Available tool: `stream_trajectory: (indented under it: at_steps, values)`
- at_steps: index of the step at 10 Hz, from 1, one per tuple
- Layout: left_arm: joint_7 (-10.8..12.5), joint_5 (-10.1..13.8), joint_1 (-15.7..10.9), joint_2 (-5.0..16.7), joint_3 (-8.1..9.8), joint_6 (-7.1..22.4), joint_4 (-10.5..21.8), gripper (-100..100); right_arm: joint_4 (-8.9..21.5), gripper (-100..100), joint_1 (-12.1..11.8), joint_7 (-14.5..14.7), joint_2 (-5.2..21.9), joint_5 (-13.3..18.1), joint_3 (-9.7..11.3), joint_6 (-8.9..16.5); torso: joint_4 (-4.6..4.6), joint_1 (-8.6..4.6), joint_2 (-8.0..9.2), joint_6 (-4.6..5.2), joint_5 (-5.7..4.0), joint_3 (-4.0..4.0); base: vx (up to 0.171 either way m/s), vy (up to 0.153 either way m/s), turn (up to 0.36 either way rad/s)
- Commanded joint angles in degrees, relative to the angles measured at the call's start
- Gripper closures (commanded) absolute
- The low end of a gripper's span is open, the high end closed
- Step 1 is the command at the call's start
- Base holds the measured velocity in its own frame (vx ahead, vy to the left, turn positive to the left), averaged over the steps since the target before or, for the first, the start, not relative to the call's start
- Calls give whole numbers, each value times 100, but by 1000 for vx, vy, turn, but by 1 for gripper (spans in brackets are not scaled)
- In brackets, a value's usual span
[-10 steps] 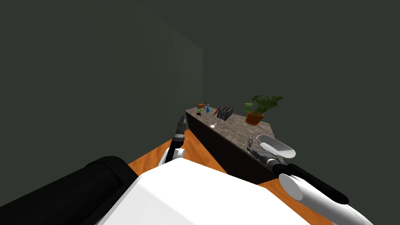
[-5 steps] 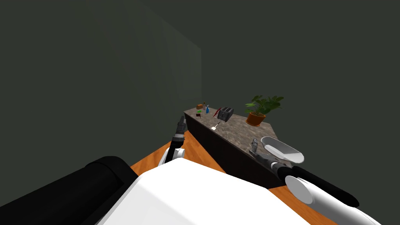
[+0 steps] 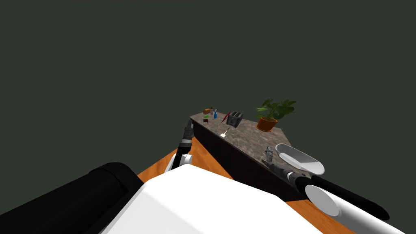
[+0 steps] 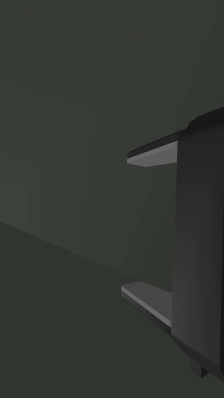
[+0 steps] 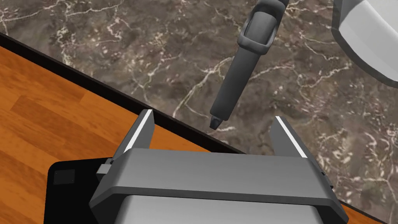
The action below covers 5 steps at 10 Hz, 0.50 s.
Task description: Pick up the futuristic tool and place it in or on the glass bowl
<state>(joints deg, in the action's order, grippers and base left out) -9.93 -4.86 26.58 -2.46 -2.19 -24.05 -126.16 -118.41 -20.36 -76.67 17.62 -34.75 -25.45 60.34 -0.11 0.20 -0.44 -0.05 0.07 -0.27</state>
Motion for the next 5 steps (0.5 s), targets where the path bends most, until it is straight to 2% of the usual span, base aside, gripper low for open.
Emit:
stream_trajectory:
  at_steps: [1,2,5]
  values:
    - [0,0,0,0,0,0,0,0,82,-100,34,-197,35,-160,-191,286,0,0,0,0,0,0,100,68,-107]
    - [0,0,0,0,0,0,0,0,82,-100,34,-197,35,-160,-191,324,-1,-2,-5,0,0,-3,66,52,-26]
    - [0,0,0,0,0,0,0,0,201,-100,89,-508,102,-459,-583,841,1,-3,2,0,-1,1,82,65,-78]
